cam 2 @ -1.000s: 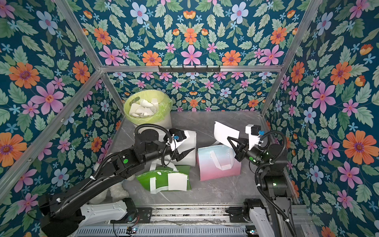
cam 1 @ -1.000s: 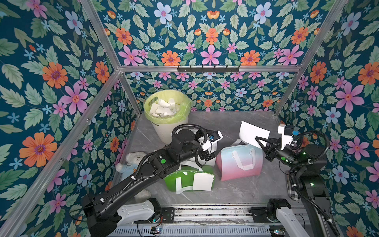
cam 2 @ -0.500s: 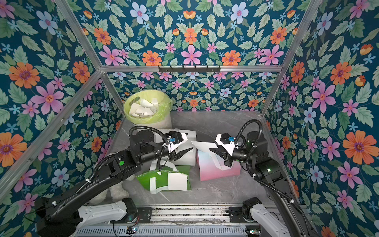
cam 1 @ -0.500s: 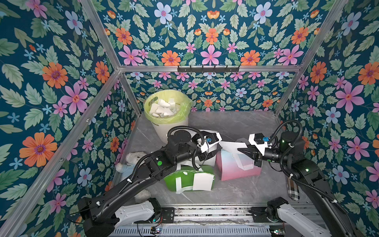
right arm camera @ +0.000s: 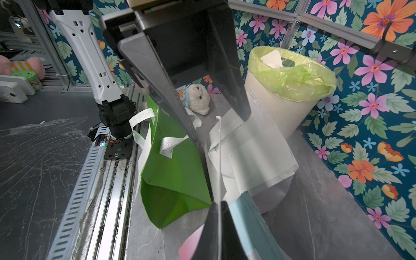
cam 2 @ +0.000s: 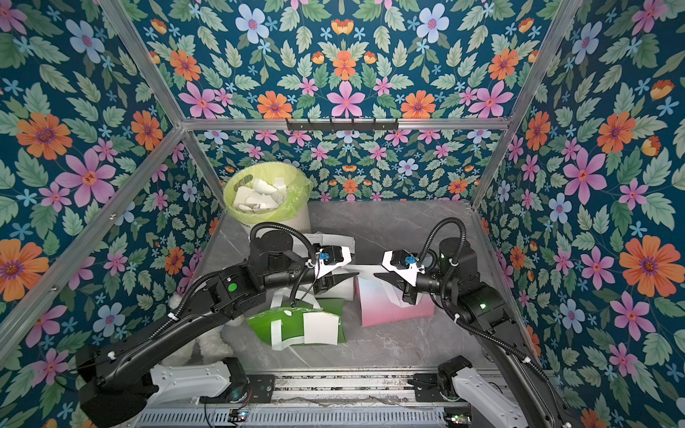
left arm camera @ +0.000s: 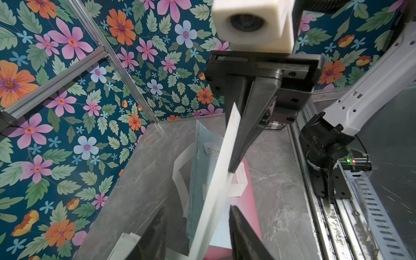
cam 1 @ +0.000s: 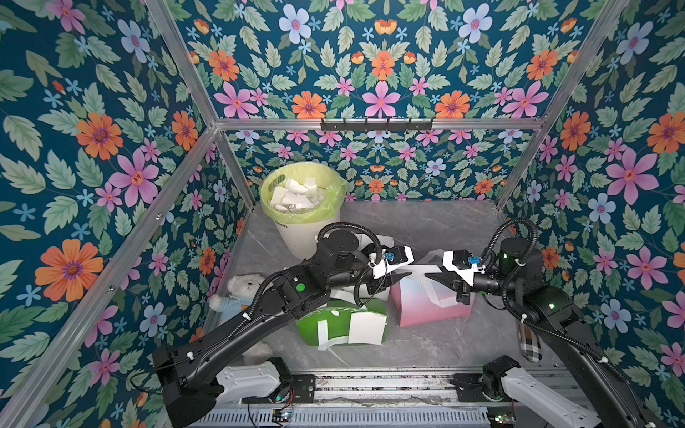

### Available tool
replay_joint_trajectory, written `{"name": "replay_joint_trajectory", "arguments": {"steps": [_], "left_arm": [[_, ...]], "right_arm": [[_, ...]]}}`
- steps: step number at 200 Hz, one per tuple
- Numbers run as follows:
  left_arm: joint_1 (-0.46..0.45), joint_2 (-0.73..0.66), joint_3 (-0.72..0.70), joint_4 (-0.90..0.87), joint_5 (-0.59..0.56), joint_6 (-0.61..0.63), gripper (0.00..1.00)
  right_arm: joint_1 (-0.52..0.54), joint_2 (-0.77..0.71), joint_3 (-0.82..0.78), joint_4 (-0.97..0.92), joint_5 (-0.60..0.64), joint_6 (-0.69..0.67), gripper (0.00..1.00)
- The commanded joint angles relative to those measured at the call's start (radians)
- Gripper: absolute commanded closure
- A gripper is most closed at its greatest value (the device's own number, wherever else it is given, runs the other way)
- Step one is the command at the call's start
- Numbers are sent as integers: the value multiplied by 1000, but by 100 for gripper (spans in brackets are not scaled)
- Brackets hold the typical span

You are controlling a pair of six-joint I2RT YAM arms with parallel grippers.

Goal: Shred takeout receipts and throw away
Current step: Shred the takeout receipt.

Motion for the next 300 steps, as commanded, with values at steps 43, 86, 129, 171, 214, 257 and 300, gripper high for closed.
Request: {"name": "replay_joint_trajectory", "arguments": {"steps": [43,86,129,171,214,257,300], "left_arm": [[-2,-4,-8,-20,4,20,71],[-5,7,-6,-35,32,18,74],[-10,16,3,-47,44,24,84],[-11,14,1,-40,33,26,100],[-12,-18,-49,34,51,11,100],[-12,-66,-114,136,118,-14,100],[-11,-80,-131,189,156,-23,100]], "right_arm": [[13,-8,0,12,-26,-44,100],[17,-15,-7,32,-19,-42,100],[19,-12,-7,39,-15,-31,100],[20,-37,-30,99,55,60,66],[21,-163,-150,284,11,192,23],[19,-216,-236,630,-36,555,5],[21,-114,-37,404,62,615,1]]}}
